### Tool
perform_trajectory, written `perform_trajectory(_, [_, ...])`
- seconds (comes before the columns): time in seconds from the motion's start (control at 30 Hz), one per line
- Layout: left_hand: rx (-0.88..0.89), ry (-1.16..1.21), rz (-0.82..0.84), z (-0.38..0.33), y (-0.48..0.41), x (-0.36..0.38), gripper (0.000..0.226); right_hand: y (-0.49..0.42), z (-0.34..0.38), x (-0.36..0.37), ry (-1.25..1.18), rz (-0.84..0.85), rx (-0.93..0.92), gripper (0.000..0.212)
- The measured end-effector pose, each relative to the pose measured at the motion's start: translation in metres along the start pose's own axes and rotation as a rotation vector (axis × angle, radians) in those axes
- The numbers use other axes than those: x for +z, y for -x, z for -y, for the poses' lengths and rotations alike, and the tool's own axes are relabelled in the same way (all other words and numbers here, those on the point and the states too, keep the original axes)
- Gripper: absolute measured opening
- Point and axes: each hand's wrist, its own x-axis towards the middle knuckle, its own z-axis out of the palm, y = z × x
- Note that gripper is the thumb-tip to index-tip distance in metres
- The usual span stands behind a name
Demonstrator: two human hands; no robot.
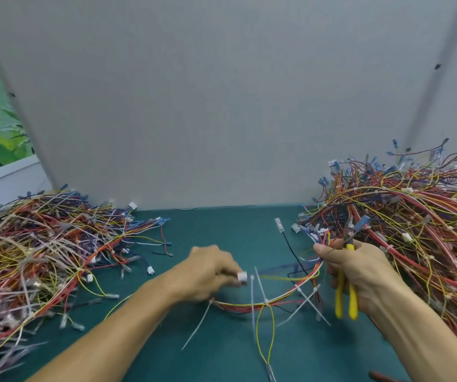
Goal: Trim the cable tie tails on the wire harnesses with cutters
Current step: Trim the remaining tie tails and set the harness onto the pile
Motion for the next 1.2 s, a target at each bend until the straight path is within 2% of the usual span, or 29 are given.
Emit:
perform_trajectory(0.07, [-0.033, 0.083, -0.268, 0.005, 0.001, -0.012, 0.015, -0.002, -0.001, -0.002, 0.021, -0.020, 0.005, 0.037])
perform_trajectory(0.13, [-0.083, 0.219, -0.441, 0.009, 0.006, -0.025, 0.015, -0.004, -0.002, -0.002, 0.050, -0.048, -0.006, 0.036])
perform_trajectory(0.23, [-0.040, 0.440, -0.493, 0.012, 0.011, -0.038, 0.016, -0.007, -0.004, 0.001, 0.118, -0.065, -0.040, 0.032])
perform_trajectory(0.3, [-0.022, 0.598, -0.584, 0.014, 0.013, -0.045, 0.020, -0.007, -0.003, 0.002, 0.181, -0.091, -0.092, 0.047])
perform_trajectory(0.37, [-0.065, 0.647, -0.700, 0.017, 0.009, -0.047, 0.024, -0.003, -0.001, 0.002, 0.361, -0.139, -0.196, 0.065])
perform_trajectory(0.43, [-0.110, 0.613, -0.782, 0.017, 0.003, -0.045, 0.023, 0.005, 0.005, 0.003, 0.636, -0.188, -0.308, 0.063])
perform_trajectory(0.5, [-0.153, 0.550, -0.827, 0.016, -0.003, -0.041, 0.021, 0.013, 0.011, 0.005, 0.811, -0.150, -0.386, 0.035])
perform_trajectory(0.53, [-0.178, 0.521, -0.837, 0.016, -0.006, -0.038, 0.019, 0.016, 0.015, 0.005, 0.871, -0.117, -0.391, 0.028])
perform_trajectory(0.67, [-0.248, 0.458, -0.817, 0.023, -0.007, -0.032, 0.013, 0.018, 0.021, 0.003, 0.896, 0.051, -0.327, 0.023])
perform_trajectory(0.8, [-0.262, 0.393, -0.797, 0.030, 0.002, -0.034, 0.012, 0.020, 0.028, 0.001, 1.002, 0.116, -0.352, 0.008])
perform_trajectory(0.9, [-0.220, 0.317, -0.834, 0.031, 0.007, -0.042, 0.013, 0.022, 0.030, 0.000, 1.062, 0.143, -0.392, 0.009])
perform_trajectory(1.0, [-0.109, 0.146, -0.869, 0.031, 0.008, -0.050, 0.013, 0.022, 0.032, -0.002, 1.151, 0.144, -0.413, 0.021])
perform_trajectory(1.13, [0.025, -0.062, -0.938, 0.033, 0.003, -0.057, 0.010, 0.023, 0.038, -0.009, 1.116, 0.197, -0.304, 0.032])
perform_trajectory(1.2, [0.041, -0.194, -0.928, 0.034, -0.005, -0.054, 0.008, 0.022, 0.034, -0.007, 1.220, 0.234, -0.248, 0.033])
